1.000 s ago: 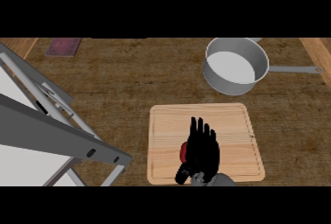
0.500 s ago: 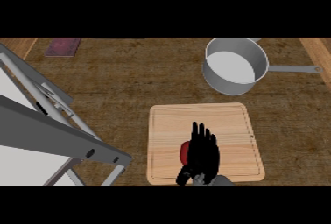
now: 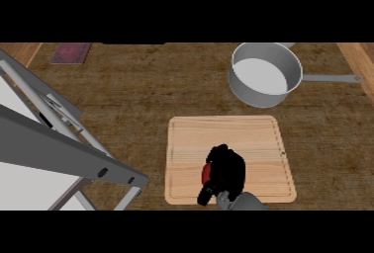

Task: Pick the tomato from the cutting board and place it in the pot

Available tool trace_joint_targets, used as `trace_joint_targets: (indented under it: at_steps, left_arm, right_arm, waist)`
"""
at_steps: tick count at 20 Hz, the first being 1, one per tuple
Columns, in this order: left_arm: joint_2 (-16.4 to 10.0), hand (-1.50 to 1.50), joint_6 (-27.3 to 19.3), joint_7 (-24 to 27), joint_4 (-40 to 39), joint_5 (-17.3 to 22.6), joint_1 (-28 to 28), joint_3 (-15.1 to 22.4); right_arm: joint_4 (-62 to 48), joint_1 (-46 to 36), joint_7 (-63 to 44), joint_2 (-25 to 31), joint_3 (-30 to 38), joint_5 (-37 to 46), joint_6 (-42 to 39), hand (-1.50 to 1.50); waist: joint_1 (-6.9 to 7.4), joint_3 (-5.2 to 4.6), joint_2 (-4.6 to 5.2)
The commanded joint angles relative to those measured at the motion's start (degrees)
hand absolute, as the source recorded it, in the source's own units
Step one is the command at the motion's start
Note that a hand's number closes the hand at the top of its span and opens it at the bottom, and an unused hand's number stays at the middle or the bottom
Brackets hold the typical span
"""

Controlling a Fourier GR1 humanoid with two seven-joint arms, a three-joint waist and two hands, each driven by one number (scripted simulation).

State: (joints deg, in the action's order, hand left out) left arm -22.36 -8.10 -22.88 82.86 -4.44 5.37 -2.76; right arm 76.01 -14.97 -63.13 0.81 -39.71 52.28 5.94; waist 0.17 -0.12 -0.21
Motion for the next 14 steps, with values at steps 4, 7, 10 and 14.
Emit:
trace_joint_targets:
  at_steps: [4, 7, 10, 14]
  left_arm:
    - [2.6, 0.0, -0.1, 1.5, -2.3, -1.2, 1.7, -0.1]
    - [2.0, 0.0, 0.3, -0.9, 1.7, -1.7, -0.2, -0.5]
    - [1.6, 0.0, 1.0, -2.0, 0.8, -1.4, 1.2, -1.0]
    - [1.4, 0.0, 0.0, 1.4, 0.4, -1.1, -1.1, -2.2]
  right_arm:
    - [-5.0, -4.5, -7.2, -0.8, -3.7, 6.2, 4.0, 1.5]
    - [-1.1, -2.0, -5.8, -0.8, -1.1, 10.0, 2.9, 1.5]
    - [6.1, -1.7, -12.7, -0.8, -4.8, 14.1, -1.4, 1.5]
    - [6.0, -0.2, 22.7, 27.1, 11.4, -1.1, -1.9, 1.5]
  waist:
    - [0.15, 0.11, 0.27]
    - [-0.07, 0.12, 0.15]
    - [-0.33, 0.1, 0.04]
    - [-1.97, 0.37, 0.73]
